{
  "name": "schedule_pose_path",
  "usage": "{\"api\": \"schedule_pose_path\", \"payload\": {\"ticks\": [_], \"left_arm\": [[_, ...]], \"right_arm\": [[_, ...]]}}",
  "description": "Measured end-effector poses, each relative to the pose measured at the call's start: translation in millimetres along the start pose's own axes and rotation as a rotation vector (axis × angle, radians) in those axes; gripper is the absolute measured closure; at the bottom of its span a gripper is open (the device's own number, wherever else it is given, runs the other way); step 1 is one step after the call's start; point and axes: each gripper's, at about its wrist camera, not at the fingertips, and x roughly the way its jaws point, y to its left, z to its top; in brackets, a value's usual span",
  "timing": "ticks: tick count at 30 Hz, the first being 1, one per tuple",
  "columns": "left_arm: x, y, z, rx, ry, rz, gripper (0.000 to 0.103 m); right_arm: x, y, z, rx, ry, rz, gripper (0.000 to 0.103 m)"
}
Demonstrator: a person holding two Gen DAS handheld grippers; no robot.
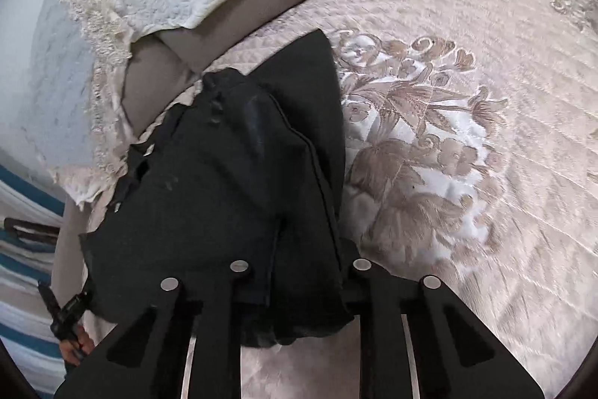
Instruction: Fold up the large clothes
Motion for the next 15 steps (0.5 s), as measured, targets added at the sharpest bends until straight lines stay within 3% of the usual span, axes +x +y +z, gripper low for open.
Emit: {"api": "schedule_pose_path", "payload": {"ticks": [6, 11, 15], "left_arm": [[-49.5, 3.7, -8.7, 0.031, -0.023, -0.056, 0.094], [-91.3, 12.8, -51.2, 0.036, -0.019, -0.078, 0.094], [-99.1, 31.9, -86.6, 0.012, 0.026, -0.086, 0.094]], "right_arm": [[-48.1, 6.7, -32.9, -0.022, -0.008, 0.008, 0.086], [-84.7, -1.5, -86.9, -0.006, 0.012, -0.006, 0.087], [-91.6, -17.2, -117.8, 0.032, 0.051, -0.015, 0.084]]}}
